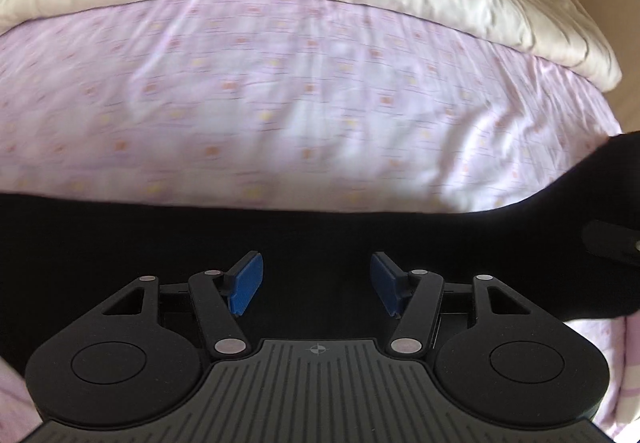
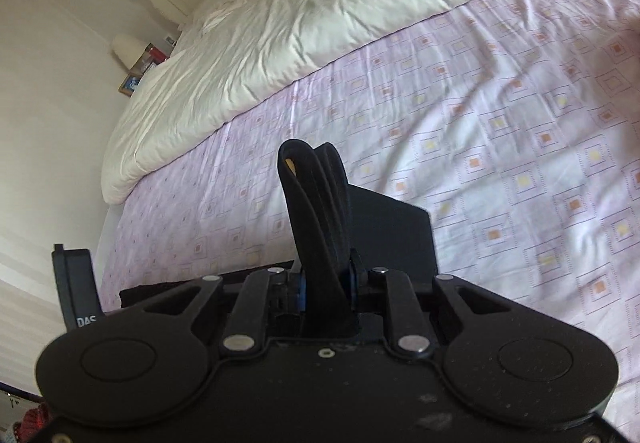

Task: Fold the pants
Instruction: 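Lift the folded end with the right tool and fold it over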

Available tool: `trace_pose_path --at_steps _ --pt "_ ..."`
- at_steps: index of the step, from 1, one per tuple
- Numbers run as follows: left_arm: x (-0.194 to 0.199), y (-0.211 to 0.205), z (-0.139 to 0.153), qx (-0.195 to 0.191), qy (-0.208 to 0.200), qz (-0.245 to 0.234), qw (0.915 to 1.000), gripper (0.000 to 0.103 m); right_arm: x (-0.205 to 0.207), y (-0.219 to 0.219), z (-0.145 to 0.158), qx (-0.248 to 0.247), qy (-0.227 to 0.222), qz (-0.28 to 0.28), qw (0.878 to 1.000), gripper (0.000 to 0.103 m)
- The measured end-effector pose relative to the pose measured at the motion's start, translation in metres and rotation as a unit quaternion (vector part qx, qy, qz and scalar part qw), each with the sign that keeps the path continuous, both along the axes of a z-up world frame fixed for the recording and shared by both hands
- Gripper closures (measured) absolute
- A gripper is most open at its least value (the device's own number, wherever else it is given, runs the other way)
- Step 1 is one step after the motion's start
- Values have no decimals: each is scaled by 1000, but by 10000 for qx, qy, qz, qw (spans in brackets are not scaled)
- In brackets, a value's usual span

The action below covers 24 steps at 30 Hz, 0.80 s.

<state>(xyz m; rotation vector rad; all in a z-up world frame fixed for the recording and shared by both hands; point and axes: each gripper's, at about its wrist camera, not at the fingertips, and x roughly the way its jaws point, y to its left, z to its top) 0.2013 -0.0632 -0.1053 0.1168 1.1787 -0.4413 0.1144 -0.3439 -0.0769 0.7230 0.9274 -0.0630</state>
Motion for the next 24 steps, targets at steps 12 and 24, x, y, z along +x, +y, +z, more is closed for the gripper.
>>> trace_pose_path --at_steps 12,24 --pt "6 142 0 112 120 508 9986 45 64 155 -65 -782 605 389 9943 76" --pt "13 122 19 -368 -8 574 9977 45 37 153 -27 -659 -111 684 9954 50"
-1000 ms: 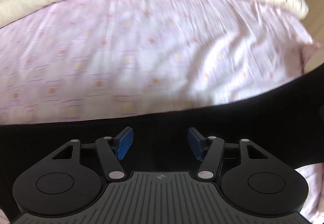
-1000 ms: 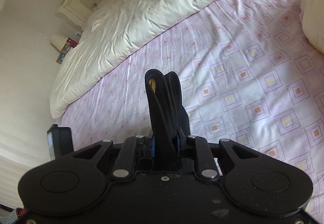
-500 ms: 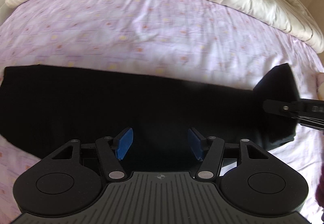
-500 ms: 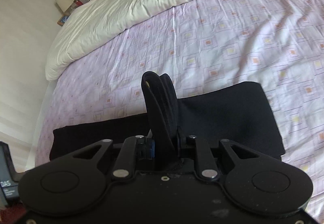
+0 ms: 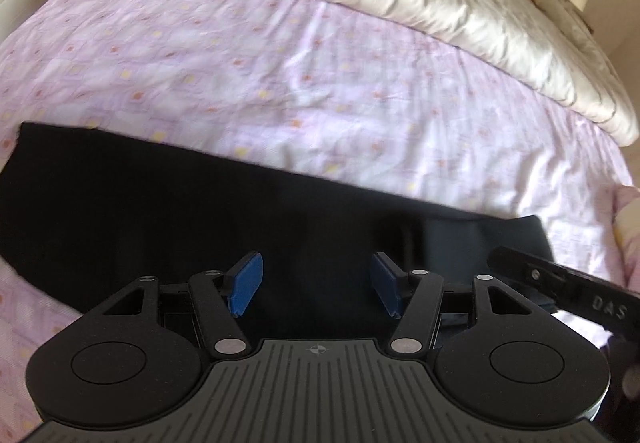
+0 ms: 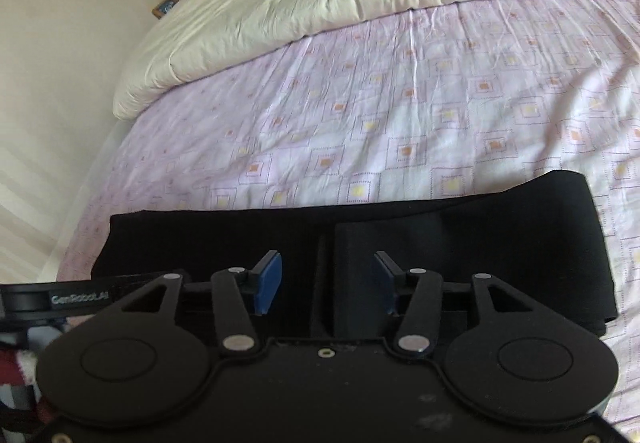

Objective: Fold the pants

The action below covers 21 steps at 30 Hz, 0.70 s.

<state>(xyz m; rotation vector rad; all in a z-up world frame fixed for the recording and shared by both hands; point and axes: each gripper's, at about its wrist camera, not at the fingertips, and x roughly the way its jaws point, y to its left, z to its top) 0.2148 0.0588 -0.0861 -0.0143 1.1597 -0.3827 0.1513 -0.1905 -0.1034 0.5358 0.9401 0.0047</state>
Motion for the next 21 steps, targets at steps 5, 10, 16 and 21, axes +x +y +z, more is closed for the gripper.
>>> trace_pose_path --at_steps 5,10,16,21 --pt "-1 -60 0 -205 -22 -453 9988 45 -22 -55 5 -592 266 -493 9967 79" --pt "-6 -106 -11 -178 55 -862 9961 45 -34 -119 -8 -774 596 -1279 9870 89" --pt "-12 -126 -23 -79 219 -1089 9938 45 -24 -128 -25 -574 753 -907 9914 89" --pt "-7 -129 -39 85 412 -1080 9933 45 -18 -98 -64 -477 1326 -366 9893 91"
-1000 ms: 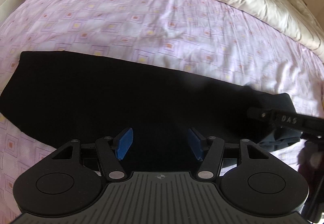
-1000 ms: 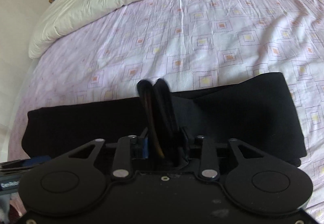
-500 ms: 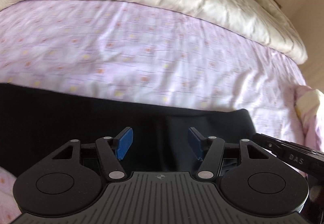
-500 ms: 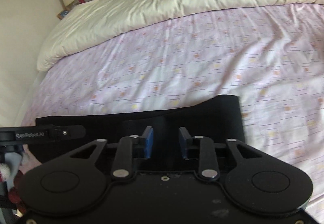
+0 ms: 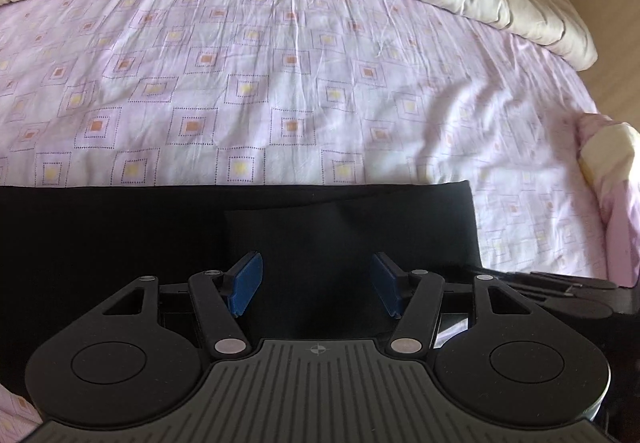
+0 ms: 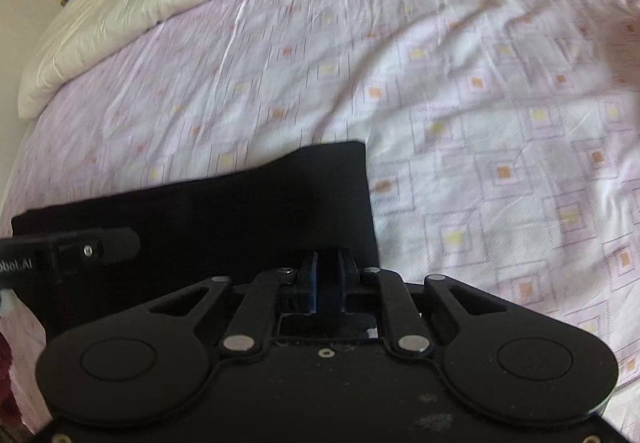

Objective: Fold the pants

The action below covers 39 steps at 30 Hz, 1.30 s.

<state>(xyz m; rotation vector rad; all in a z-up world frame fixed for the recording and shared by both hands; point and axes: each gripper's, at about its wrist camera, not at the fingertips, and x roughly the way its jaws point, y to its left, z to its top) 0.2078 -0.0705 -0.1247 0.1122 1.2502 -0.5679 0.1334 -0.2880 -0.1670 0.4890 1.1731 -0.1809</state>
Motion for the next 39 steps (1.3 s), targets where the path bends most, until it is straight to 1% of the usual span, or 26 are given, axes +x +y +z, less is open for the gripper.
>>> trace_pose_path --at_steps 3,5,6,8,9,10,12,13,15,16,17,18,21,23,24,25,27,29,31,33,37,38,39 --pt "5 -1 -6 77 22 -22 10000 45 3 6 -1 -38 18 22 10000 91" --pt "9 0 -13 183 11 -20 9998 45 7 4 7 22 -24 8 10000 91" --pt "11 1 -18 259 12 -25 9997 45 7 3 15 11 -172 -12 9999 91" --pt "17 3 -31 457 106 -24 9989 45 10 1 31 -164 -473 -45 9987 91" --pt "19 5 -37 469 135 -32 9988 45 13 0 36 -233 -581 -76 9980 91" --pt "19 6 -38 425 59 -66 9991 45 18 -3 39 -269 -647 -127 9975 91" --pt "19 3 -39 471 -3 -155 9988 44 31 -9 35 -240 -573 -211 9978 91" --pt "18 2 -38 475 -10 -172 9987 40 36 -13 30 -260 -475 -271 9982 91" --pt "17 4 -39 389 6 -160 9991 36 45 -17 13 -306 -155 -331 9989 91" --pt "16 4 -39 364 -6 -136 9992 36 49 -19 1 -272 105 -332 9990 94" --pt "16 6 -39 339 -13 -115 9994 36 49 -21 -6 -270 129 -365 9989 97" --pt "15 6 -39 316 -26 -103 9994 36 48 -22 -6 -282 32 -379 9989 101" --pt "14 6 -37 325 -45 -161 9993 36 49 -24 -4 -245 101 -318 9991 101" --pt "12 7 -31 411 -15 -184 9990 37 48 -24 0 -243 124 -288 9992 101" --pt "10 10 -25 429 -47 -147 9990 37 46 -24 6 -246 101 -311 9992 96" --pt "5 16 -18 383 -118 -116 9991 37 41 -23 15 -271 -13 -350 9990 90" --pt "-7 31 -6 318 -222 -68 9992 37 30 -18 33 -239 -275 -356 9987 89" --pt "-20 49 -1 347 -210 -2 9992 37 18 -11 47 -171 -419 -364 9983 88" --pt "-32 71 -1 423 -198 151 9988 37 6 0 54 -125 -429 -343 9984 86" --pt "-41 92 -1 536 -260 388 9975 37 -8 13 57 -64 -408 -313 9987 86" --pt "-53 130 -9 615 -341 820 9941 37 -34 45 58 67 -265 -259 9993 86" --pt "-53 138 -16 563 -241 869 9943 37 -41 56 57 82 -221 -225 9995 86" --pt "-51 145 -26 500 -4 937 9943 37 -47 65 57 80 -183 -189 9996 86"
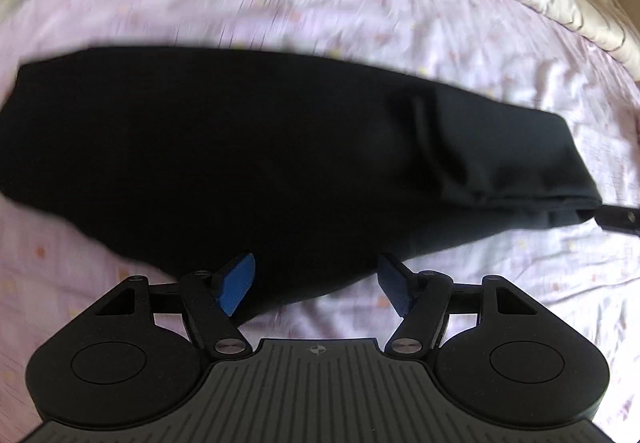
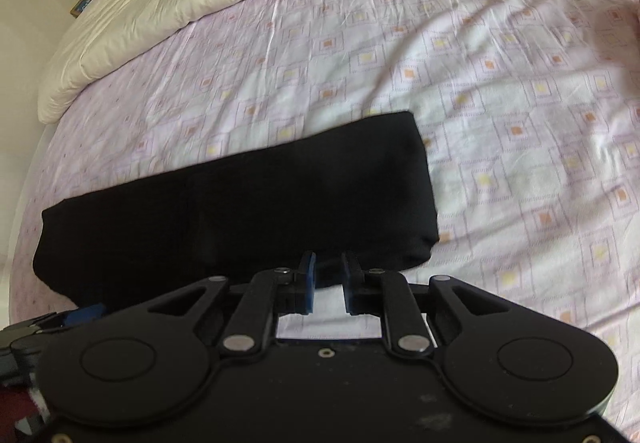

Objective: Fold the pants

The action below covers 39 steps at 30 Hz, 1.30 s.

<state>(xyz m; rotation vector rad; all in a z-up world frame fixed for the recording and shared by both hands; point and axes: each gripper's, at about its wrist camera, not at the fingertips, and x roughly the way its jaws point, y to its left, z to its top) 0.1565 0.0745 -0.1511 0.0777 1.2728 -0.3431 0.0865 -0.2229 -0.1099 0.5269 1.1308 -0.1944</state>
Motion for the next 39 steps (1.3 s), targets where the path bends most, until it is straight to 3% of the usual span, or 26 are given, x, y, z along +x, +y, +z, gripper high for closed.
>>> trace_pose_path --at_steps 1,7,13,21,26,32,39 --pt "2 5 -10 -67 197 59 9998 39 -6 11 0 -4 40 44 10000 86" --pt "3 1 -4 -148 125 -466 9987 39 -30 59 12 -97 44 140 9998 85" --pt "1 14 21 -381 249 -409 9981 39 -50 91 22 -223 13 -33 9997 78" --pt "-14 40 42 -338 337 -331 9983 39 -78 128 22 -142 154 -189 9996 78" --pt "-35 54 52 -258 214 7 9994 39 -83 143 25 -173 118 281 9994 77" --pt "-65 63 72 -7 -68 673 9977 41 -90 140 48 -350 -356 788 9956 75" --pt "-105 54 104 545 -695 985 9912 41 -107 135 77 -521 -1097 1016 9874 45"
